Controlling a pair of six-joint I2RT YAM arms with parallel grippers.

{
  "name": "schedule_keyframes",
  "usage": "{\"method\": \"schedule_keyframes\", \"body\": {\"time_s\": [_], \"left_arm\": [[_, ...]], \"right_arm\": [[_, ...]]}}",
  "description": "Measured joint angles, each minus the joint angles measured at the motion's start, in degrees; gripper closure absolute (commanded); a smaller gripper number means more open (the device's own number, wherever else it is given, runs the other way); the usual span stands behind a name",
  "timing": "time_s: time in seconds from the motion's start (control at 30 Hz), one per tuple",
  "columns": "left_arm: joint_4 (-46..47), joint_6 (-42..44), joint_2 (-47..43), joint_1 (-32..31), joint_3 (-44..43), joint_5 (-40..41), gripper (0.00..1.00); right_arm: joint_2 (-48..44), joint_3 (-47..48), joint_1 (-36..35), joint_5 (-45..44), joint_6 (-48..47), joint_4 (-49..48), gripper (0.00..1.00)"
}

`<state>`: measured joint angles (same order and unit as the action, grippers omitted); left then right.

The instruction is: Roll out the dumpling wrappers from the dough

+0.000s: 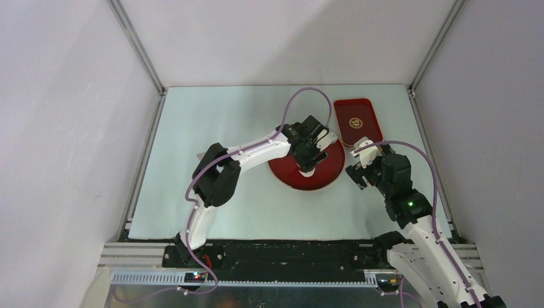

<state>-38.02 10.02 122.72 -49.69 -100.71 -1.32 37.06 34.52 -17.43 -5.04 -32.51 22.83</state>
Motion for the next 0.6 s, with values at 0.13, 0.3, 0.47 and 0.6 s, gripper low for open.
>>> {"method": "schedule_keyframes", "body": {"time_s": [0.13,0.3,0.47,0.6], "left_arm": [[-0.02,0.02,0.07,-0.31,0.0,0.17,0.59],[-0.02,0.09,0.55,-0.55,-0.04,0.31,0.59],[0.0,0.11,1.05,-0.57,-0.15,1.22,0.59],[0.02,0.11,1.07,-0.57,-0.26,1.55,0.59]], "right_arm": [[0.0,0.0,-0.09,0.15,0.0,0.0,0.01],[0.0,0.0,-0.09,0.37,0.0,0.0,0.01],[0.0,0.0,-0.09,0.48,0.0,0.0,0.01],[0.0,0.0,-0.13,0.59,0.0,0.02,0.01]]}}
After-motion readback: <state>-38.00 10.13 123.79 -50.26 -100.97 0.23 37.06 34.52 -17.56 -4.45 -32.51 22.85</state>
